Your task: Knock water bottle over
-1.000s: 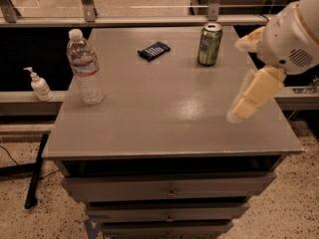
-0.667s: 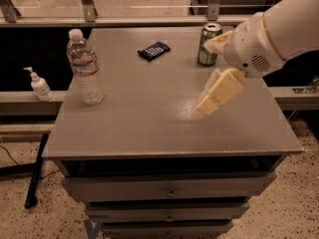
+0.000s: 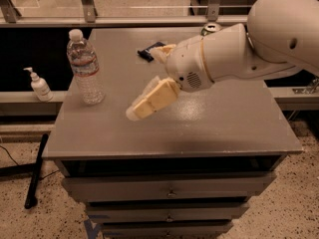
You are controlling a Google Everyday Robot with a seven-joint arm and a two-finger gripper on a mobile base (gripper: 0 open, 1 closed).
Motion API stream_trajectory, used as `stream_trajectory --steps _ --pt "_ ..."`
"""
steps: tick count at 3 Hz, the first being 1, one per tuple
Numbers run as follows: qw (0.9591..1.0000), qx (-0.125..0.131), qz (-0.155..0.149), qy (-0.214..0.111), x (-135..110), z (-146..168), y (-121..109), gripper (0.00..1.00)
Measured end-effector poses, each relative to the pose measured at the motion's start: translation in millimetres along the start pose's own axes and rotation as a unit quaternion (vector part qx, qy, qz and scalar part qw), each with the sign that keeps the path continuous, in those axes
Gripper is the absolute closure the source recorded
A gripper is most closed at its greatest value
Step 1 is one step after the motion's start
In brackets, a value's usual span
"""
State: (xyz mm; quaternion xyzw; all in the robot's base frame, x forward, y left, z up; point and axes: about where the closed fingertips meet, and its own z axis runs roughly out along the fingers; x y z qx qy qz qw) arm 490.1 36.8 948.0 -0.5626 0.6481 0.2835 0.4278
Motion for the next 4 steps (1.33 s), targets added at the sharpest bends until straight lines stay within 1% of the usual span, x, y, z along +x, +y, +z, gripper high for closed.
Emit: stream_trajectory --steps 1,2,3,4 --pt "1.0000 0.000 0.000 0.000 0 0 0 0.00" --pt "0.9995 0.015 -0.008 -0.027 -4 13 -10 0.00" --pt "0.9970 0.021 -0.016 -0.073 -11 54 -25 0.00" --pt "0.9929 0.019 -0.021 -0.115 -18 105 -40 0.00"
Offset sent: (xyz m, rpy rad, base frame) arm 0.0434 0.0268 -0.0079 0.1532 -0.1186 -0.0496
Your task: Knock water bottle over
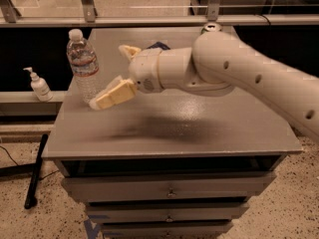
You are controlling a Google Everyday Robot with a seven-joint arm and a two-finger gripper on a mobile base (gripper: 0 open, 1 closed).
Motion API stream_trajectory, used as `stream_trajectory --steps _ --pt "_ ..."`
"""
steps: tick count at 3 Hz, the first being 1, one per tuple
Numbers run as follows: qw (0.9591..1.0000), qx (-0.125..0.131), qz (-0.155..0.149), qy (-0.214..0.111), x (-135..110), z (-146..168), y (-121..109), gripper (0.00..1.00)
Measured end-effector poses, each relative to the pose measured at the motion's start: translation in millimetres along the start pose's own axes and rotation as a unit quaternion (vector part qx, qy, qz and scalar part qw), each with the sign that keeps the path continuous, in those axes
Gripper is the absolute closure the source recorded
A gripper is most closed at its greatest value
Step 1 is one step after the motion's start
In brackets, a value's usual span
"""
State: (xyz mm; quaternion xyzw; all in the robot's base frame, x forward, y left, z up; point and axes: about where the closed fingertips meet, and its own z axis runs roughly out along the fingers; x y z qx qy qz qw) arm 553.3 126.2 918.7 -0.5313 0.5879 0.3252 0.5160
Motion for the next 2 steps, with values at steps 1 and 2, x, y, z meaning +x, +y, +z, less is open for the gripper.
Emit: stream_trajectory --steps 1,2 --pt "0.9997 0.001 0.002 -0.025 3 27 -5 0.00" --pt "0.9987 -0.003 0.016 -0.049 9 55 -3 0.00"
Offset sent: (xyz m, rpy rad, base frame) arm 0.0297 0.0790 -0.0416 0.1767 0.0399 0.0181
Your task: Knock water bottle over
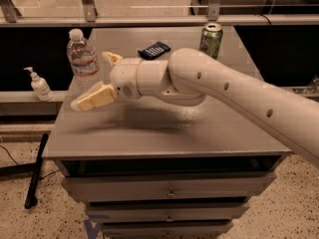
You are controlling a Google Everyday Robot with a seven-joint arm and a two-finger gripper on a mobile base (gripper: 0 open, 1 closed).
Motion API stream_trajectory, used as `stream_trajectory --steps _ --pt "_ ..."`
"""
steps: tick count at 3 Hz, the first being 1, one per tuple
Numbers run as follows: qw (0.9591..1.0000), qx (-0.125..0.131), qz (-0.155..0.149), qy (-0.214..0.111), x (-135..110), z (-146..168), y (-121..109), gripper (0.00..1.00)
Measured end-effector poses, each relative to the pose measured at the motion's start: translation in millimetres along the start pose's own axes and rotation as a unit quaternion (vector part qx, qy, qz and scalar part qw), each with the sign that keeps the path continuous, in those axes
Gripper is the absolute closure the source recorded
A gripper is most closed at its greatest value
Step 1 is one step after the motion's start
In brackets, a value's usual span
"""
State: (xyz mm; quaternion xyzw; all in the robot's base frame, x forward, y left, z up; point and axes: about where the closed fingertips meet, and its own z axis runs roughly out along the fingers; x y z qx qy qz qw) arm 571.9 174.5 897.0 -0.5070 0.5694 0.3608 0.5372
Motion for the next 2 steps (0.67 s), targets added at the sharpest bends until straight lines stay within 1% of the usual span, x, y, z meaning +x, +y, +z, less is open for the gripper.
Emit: stream_trajectory --steps 1,2 --pt "0.9995 0.001 0.013 -0.030 3.2 23.1 -0.3 0.18" --pt "0.9987 0.002 0.020 -0.046 6.0 33.1 1.0 0.41"
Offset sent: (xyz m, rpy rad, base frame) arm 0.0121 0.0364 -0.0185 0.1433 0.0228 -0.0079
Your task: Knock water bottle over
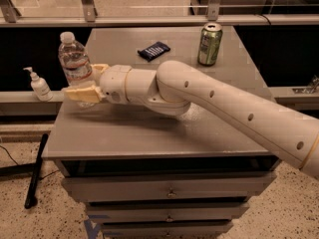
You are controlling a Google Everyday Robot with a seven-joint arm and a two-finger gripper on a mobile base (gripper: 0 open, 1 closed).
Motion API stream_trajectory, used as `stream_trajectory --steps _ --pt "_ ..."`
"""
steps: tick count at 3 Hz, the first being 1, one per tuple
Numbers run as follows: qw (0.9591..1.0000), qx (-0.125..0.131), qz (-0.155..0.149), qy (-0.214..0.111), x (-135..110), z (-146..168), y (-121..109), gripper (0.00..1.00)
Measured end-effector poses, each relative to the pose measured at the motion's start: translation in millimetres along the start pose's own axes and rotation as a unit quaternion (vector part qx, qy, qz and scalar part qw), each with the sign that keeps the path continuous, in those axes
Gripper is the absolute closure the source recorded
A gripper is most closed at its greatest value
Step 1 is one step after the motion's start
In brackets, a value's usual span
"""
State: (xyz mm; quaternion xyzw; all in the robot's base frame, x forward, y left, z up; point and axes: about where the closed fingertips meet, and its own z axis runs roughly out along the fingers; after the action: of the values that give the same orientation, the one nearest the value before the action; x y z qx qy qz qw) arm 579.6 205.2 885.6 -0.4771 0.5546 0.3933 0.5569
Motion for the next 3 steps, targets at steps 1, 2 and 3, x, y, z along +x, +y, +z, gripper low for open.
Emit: stream_trajectory --steps 1,2,3 --pt "1.0000 0.005 0.002 -0.005 2 -3 -1 0.64" --pt "0.9999 0.012 -0.003 0.006 -2 -21 -9 0.88" --pt "0.9991 0.019 -0.017 0.035 -15 -56 -26 1.00"
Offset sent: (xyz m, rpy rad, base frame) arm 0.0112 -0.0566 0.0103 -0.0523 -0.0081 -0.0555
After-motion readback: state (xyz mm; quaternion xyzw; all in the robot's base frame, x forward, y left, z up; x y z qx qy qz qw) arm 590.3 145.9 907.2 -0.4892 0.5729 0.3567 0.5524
